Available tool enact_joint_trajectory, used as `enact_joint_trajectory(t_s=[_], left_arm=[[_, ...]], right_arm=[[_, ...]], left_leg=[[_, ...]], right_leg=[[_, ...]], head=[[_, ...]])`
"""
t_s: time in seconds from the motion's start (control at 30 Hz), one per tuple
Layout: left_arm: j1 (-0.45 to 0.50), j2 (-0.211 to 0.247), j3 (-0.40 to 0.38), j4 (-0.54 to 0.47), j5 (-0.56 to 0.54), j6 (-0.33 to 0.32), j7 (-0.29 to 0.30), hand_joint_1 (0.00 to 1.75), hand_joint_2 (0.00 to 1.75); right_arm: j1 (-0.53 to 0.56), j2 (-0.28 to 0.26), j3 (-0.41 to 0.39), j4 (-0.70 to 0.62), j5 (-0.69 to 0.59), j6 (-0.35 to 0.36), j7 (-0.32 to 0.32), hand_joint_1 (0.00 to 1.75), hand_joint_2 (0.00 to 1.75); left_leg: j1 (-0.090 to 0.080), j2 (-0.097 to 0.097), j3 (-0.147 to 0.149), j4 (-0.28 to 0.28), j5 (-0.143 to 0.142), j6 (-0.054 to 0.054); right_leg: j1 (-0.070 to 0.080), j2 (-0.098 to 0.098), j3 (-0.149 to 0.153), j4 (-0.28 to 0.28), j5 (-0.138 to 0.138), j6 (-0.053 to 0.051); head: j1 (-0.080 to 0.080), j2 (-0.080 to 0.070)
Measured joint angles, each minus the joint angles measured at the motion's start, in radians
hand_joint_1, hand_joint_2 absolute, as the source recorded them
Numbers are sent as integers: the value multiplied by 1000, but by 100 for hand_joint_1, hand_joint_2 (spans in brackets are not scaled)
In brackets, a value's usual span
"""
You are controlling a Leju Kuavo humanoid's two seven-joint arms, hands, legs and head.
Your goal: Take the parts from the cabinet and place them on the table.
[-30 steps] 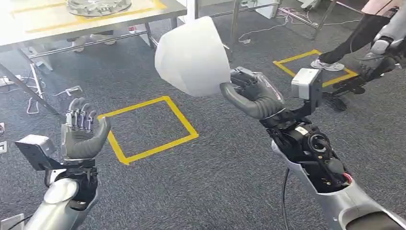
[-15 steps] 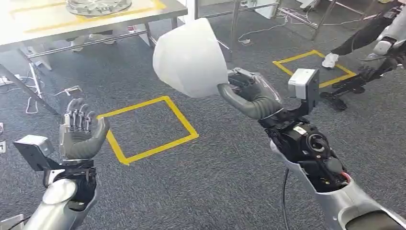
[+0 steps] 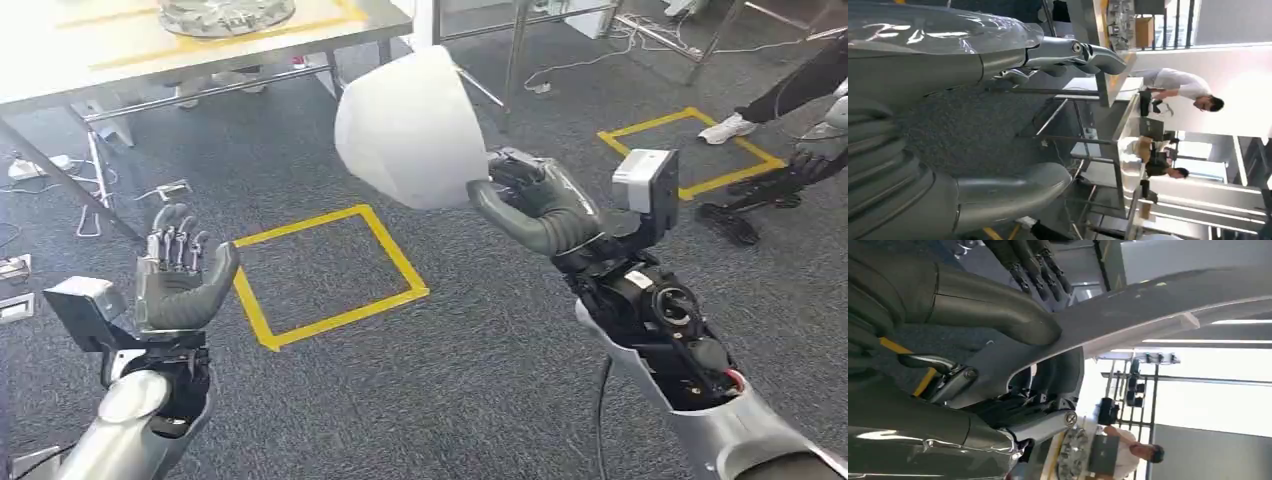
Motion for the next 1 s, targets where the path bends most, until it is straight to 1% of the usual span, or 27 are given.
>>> enact_joint_trajectory(t_s=[0.03,0.07,0.13,0.17,0.2,0.23,0.3,0.33,0.37,0.4,0.43,0.47,0.5,0.53,0.57,0.6,0.63,0.67,0.7,0.73,0.77,0.8,0.87,0.9,0.93,0.97,1.0], left_arm=[[-2,0,0,-3,-1,0,0,0,175],[-5,1,0,-6,-1,0,0,0,175],[-2,1,0,-6,-1,1,2,0,175],[2,2,0,-6,-1,2,2,0,175],[4,2,0,-6,0,4,2,0,175],[4,5,0,-6,0,6,2,0,175],[3,6,0,-9,0,6,2,0,175],[3,7,0,-10,-1,6,2,0,175],[3,7,-1,-11,0,6,4,0,175],[1,7,-2,-15,-1,6,4,0,175],[0,7,-2,-16,-1,6,4,0,175],[0,8,-2,-18,0,6,3,0,175],[1,9,-2,-22,-1,6,3,0,175],[3,10,-2,-22,-2,6,1,0,175],[3,10,-2,-22,-2,6,2,0,175],[5,10,-2,-22,-1,6,3,0,175],[8,10,-2,-22,-1,6,3,0,175],[8,10,-2,-22,-1,6,3,0,175],[8,10,-2,-22,-1,6,3,0,175],[8,10,-2,-22,-1,6,3,0,175],[9,10,-2,-22,-1,6,3,0,175],[9,10,-2,-22,-1,6,3,0,175],[9,10,-3,-21,-2,6,3,0,175],[10,10,-5,-23,-2,6,5,0,175],[9,8,-6,-24,-2,6,5,0,175],[4,8,-7,-26,-4,6,4,0,175],[-1,7,-7,-30,-3,6,4,0,175]], right_arm=[[-3,0,0,-2,0,0,-2,175,175],[-7,0,1,-3,-1,1,-1,175,175],[-6,0,3,-3,-1,2,3,175,175],[-5,0,3,-3,-1,2,4,175,175],[-5,0,3,-3,-1,2,5,175,175],[-5,0,3,-3,-1,2,5,175,175],[-6,0,3,-3,-1,2,5,175,175],[-4,0,3,-2,-1,2,5,175,175],[-7,0,3,-2,-1,2,4,175,175],[-6,0,3,-2,-1,2,6,175,175],[-6,0,3,-2,-1,2,6,175,175],[-6,0,3,-3,-1,2,6,175,175],[-7,0,3,-5,-1,2,5,175,175],[-6,0,3,-5,-1,2,5,175,175],[-6,0,3,-4,-1,2,5,175,175],[-3,0,3,-3,-1,2,5,175,175],[1,0,5,-2,-1,2,5,175,175],[1,0,5,-1,-1,2,6,175,175],[1,0,5,0,-1,2,6,175,175],[1,0,5,0,-1,2,6,175,175],[1,0,5,0,-1,2,6,175,175],[1,0,5,0,-1,2,6,175,175],[8,0,6,5,-2,1,6,175,175],[10,0,8,5,-2,1,6,175,175],[11,0,7,0,-2,1,6,175,175],[6,0,6,-1,-2,0,5,175,175],[-3,0,5,-2,-2,1,5,175,175]], left_leg=[[1,9,-14,44,-5,-4],[1,13,-62,125,-25,-9],[2,15,-191,312,-71,-16],[2,15,-241,364,-68,-16],[2,15,-270,363,-35,-13],[1,15,-264,303,28,-8],[-7,17,-198,89,180,9],[-15,19,-173,41,181,19],[-24,18,-158,39,162,25],[-25,20,-148,9,141,30],[-26,19,-146,9,133,35],[-22,20,-136,5,122,43],[-18,15,-111,-7,117,47],[-17,14,-87,-20,106,52],[-17,14,-66,-29,96,56],[-17,13,-48,-35,85,56],[-18,12,-25,-40,70,57],[-18,10,-4,-41,54,58],[-18,6,23,-41,35,58],[-18,4,49,-41,16,57],[-18,1,78,-41,-4,55],[-18,1,107,-41,-25,53],[-23,0,141,-24,-71,46],[-22,-5,139,-38,-84,39],[-18,-2,153,-36,-91,32],[-15,-1,148,-20,-83,28],[-14,-1,119,27,-61,23]], right_leg=[[1,0,12,-2,-7,-9],[1,-1,21,-2,-16,-15],[2,-3,43,-2,-38,-17],[3,-2,55,-2,-48,-17],[3,-1,72,-3,-62,-17],[3,0,92,-3,-76,-17],[2,1,133,-6,-107,-12],[-1,-3,130,-14,-120,-8],[5,0,136,-24,-124,2],[3,-1,142,-35,-128,9],[4,-1,174,-42,-124,14],[4,-2,175,-37,-116,21],[5,-3,169,-10,-112,29],[6,-4,119,81,-85,18],[9,-1,57,183,-72,9],[11,0,2,260,-87,7],[15,0,-49,314,-138,10],[17,0,-86,329,-199,16],[18,-1,-112,313,-251,18],[17,-1,-123,275,-270,20],[15,-1,-127,216,-247,23],[12,-1,-127,145,-165,23],[14,-9,-139,-13,148,21],[19,-11,-116,12,116,2],[26,-4,-118,11,111,-8],[30,-6,-116,11,101,-14],[25,-3,-100,12,96,-21]], head=[[-7,0],[-16,0],[-23,0],[-26,0],[-30,0],[-32,0],[-39,0],[-39,0],[-43,0],[-48,0],[-47,0],[-43,0],[-41,0],[-32,0],[-26,0],[-21,0],[-18,0],[-18,0],[-15,0],[-11,0],[-6,0],[0,0],[2,0],[-5,0],[-18,0],[-14,0],[-10,0]])
